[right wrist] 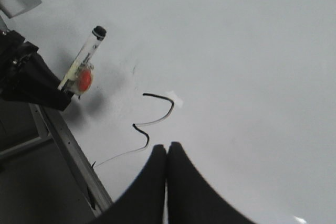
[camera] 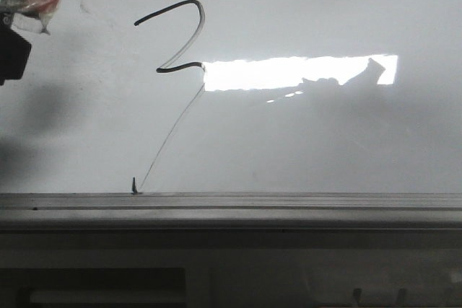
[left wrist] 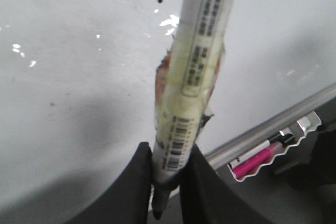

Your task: Write number 3 on whiteboard

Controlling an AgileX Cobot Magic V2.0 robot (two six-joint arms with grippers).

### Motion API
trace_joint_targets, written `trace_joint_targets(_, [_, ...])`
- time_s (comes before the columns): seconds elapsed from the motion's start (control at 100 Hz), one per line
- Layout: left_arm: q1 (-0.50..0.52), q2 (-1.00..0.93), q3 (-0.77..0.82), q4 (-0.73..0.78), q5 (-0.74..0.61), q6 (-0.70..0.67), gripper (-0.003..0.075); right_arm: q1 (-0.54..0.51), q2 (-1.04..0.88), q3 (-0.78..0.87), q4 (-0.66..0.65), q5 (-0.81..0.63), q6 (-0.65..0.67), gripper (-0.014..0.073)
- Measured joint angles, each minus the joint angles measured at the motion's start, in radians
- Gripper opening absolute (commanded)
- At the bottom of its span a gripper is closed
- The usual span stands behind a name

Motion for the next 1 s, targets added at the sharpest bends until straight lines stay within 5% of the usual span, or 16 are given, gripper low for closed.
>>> trace_joint_targets(1.0, [0.032,0.282,-0.009,0.102,-0.337,-0.011,-0.0015,-0.002,0.0,0.05,0.033,0.006,0.01,-0.0061])
